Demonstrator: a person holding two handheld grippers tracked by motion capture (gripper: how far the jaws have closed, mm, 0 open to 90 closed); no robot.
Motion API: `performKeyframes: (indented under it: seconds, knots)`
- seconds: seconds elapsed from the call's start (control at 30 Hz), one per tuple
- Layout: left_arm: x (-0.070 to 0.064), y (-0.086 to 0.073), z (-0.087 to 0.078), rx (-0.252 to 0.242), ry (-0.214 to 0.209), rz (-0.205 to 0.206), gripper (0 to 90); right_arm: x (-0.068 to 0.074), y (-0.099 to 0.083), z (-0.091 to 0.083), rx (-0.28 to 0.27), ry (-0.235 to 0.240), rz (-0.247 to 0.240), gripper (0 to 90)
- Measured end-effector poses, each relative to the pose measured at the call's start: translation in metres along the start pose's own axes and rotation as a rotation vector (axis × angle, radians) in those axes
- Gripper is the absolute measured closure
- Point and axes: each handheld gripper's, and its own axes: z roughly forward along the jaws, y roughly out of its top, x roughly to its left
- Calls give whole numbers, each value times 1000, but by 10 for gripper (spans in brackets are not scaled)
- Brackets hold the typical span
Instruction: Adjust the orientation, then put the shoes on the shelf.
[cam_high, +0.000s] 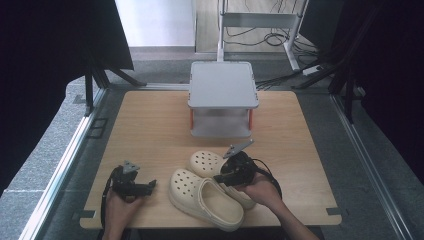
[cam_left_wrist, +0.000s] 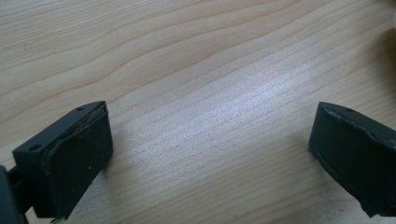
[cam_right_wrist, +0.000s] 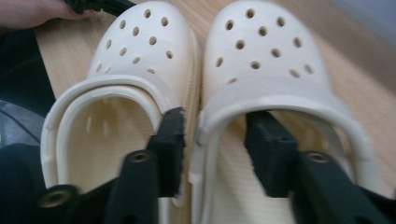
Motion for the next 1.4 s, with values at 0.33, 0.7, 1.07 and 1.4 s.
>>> performKeyframes:
  seconds: [0.33,0.7,1.07,1.4]
  knots:
    - [0,0,0,-2,2,0,0,1,-10,-14,-6,7,-85,257]
    - [0,0,0,-2,2,0,0,11,-16,0,36,20,-142,203]
    - [0,0,0,-4,2,-3,0,22,-14,26,86,39,-153,309]
    - [0,0,0,-4,2,-2,0,26,-7,47,119,-40,-158,459]
